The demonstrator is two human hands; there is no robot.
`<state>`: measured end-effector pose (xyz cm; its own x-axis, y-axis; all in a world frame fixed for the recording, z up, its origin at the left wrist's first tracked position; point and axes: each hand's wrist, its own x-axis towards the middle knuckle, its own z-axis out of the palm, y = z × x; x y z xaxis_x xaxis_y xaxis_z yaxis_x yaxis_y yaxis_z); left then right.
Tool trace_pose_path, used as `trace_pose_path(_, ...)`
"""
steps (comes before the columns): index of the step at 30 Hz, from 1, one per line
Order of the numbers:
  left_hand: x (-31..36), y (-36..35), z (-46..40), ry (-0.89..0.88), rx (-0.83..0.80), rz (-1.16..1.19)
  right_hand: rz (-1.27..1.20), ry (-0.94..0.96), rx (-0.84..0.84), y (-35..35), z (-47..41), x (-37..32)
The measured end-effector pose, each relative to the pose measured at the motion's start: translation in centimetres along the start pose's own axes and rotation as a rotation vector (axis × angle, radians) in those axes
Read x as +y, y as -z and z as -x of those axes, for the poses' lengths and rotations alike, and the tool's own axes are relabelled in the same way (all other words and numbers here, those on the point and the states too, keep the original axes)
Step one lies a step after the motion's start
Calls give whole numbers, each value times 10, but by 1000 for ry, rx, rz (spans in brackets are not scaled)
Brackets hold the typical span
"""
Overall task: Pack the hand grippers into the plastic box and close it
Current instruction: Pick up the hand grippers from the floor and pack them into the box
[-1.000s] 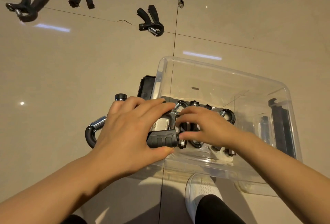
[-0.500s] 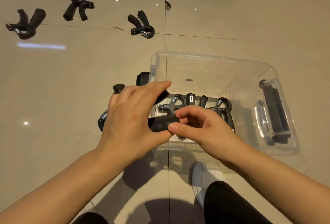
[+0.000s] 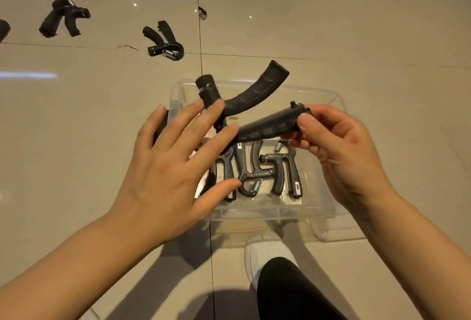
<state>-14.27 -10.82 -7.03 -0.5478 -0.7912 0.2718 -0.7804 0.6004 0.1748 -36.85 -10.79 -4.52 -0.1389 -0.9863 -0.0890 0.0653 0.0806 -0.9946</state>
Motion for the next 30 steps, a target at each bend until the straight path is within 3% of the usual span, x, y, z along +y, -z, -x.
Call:
trace_pose_path(3, 3, -27, 18, 120, -229, 53, 27, -3, 39, 14, -2, 4)
trace_pose_path(7, 5, -41, 24, 148, -267, 36, 245, 39, 79, 32, -8, 18)
trace_pose_path(11, 5, -44, 24, 126, -215, 6, 1201, 442, -82, 55, -21, 35)
trace_pose_path(13, 4, -45, 25, 124, -206, 3, 1477, 528, -221, 65, -27, 47)
trace_pose_path(18, 3, -47, 26, 125, -195, 17, 1834, 361, -464, 74, -27, 72)
trace_pose_path(23, 3, -47, 27, 132, -193, 33, 2144, 117, -815, 66, -27, 74)
trace_pose_path(27, 3, -47, 27, 151, -183, 41, 2069, 65, -849, 61, -38, 81)
trace_pose_path(30, 3, -48, 27, 150, -175, 47, 2025, 61, -972, 53, -53, 89)
